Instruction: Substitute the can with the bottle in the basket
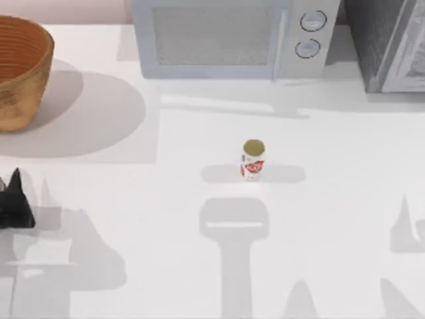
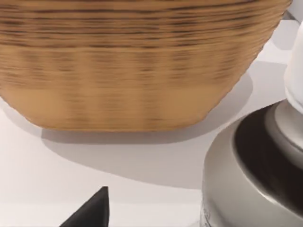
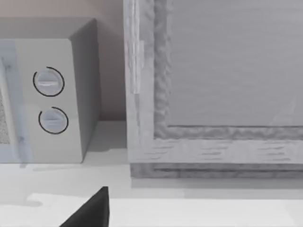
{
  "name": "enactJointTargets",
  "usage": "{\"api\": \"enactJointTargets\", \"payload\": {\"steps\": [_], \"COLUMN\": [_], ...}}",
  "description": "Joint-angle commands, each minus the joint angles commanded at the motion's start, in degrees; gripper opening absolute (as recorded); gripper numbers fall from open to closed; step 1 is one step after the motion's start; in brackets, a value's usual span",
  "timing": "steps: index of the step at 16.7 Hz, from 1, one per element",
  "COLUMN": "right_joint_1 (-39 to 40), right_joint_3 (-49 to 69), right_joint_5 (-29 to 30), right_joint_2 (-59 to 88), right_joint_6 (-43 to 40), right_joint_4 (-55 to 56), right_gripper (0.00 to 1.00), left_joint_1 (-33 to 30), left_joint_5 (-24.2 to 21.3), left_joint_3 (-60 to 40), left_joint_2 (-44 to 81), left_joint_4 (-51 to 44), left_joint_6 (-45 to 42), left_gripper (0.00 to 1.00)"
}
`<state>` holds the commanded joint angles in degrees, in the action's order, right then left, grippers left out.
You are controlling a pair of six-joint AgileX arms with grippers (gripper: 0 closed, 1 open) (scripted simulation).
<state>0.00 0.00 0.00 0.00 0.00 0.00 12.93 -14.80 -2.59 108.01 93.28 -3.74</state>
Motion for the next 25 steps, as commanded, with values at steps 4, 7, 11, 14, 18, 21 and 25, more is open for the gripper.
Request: {"api": "enactJointTargets", "payload": {"steps": [4,7,11,14,18,21,25], "right_joint_1": [0.00,0.00,0.00,0.00,0.00,0.00,0.00], "right_joint_3": [0.00,0.00,0.00,0.00,0.00,0.00,0.00], "right_joint_5": [0.00,0.00,0.00,0.00,0.00,0.00,0.00], "right_joint_2": [0.00,0.00,0.00,0.00,0.00,0.00,0.00], "right_joint_6": [0.00,0.00,0.00,0.00,0.00,0.00,0.00], "right_joint_4": [0.00,0.00,0.00,0.00,0.00,0.00,0.00], "right_gripper": [1.00,1.00,1.00,1.00,1.00,1.00,1.00], "left_joint_1": [-1.44,-1.76,-1.76,-1.76,-1.76,-1.76,-1.76], "left_joint_5": [1.39,1.69,1.69,1.69,1.69,1.69,1.69], "left_joint_3": [-2.39,-2.91,-2.91,-2.91,-2.91,-2.91,-2.91], "left_joint_2": [1.88,2.28,2.28,2.28,2.28,2.28,2.28], "left_joint_4": [-0.42,-0.53,-0.53,-0.53,-0.53,-0.53,-0.53], "left_joint_6": [0.31,0.39,0.39,0.39,0.39,0.39,0.39], "left_gripper": [1.00,1.00,0.92,0.70,0.40,0.17,0.00]}}
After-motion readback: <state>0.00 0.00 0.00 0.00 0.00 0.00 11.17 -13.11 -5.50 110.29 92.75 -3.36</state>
